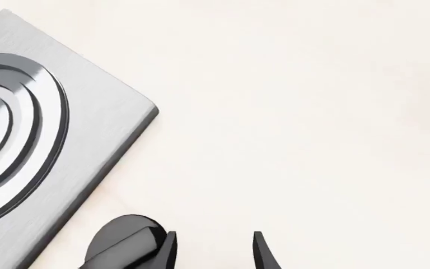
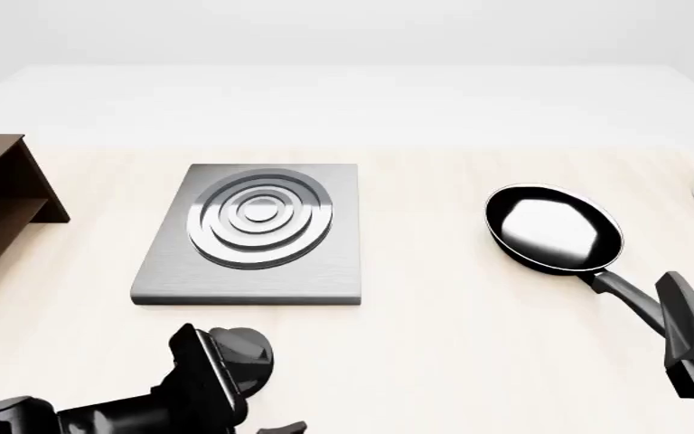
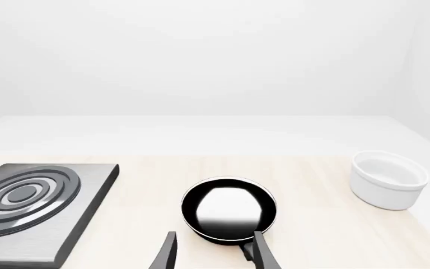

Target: Turn on the stove and put the frying pan on it.

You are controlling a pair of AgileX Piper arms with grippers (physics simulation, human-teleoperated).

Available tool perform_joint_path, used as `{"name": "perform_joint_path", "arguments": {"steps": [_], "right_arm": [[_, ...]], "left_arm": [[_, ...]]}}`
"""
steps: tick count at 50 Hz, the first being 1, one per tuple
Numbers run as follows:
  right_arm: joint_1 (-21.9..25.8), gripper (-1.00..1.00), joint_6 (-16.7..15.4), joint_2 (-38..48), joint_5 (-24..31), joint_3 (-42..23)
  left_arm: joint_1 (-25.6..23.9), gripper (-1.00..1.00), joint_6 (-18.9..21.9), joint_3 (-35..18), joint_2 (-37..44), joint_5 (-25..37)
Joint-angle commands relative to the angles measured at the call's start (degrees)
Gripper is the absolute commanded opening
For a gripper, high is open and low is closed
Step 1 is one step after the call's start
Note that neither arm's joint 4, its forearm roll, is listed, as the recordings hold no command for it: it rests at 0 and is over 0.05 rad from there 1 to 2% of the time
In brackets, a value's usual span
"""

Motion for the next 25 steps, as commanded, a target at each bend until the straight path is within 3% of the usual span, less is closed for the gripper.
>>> {"name": "perform_joint_path", "arguments": {"steps": [1, 4, 8, 13, 16, 20, 24, 25], "right_arm": [[0.0, 1.00, 0.0, -0.4, 0.3, 0.0], [0.0, 1.00, 0.0, -0.4, 0.4, 0.0], [0.0, 1.00, -0.1, -0.6, 0.6, 0.0], [0.0, 1.00, -0.3, -0.5, 0.6, 0.0], [0.0, 1.00, -0.3, -0.5, 0.6, 0.0], [0.0, 1.00, -0.4, 0.0, 0.2, 0.0], [0.1, 1.00, -0.6, 0.5, -0.3, 0.0], [0.2, 1.00, -0.8, 1.1, -0.8, 0.0]], "left_arm": [[-3.3, 1.00, 0.5, -3.6, -9.9, 9.5], [-2.9, 1.00, 1.1, -4.2, -14.6, 13.7], [-4.1, 1.00, 0.5, -8.6, -26.1, 25.1], [-2.0, 1.00, 3.9, -13.9, -41.0, 37.3], [-0.9, 1.00, 4.7, -15.5, -45.0, 40.6], [3.9, 1.00, 7.5, -16.5, -52.5, 46.5], [6.3, 1.00, 6.8, -16.1, -55.9, 48.3], [10.4, 1.00, 8.6, -14.9, -60.8, 50.3]]}}
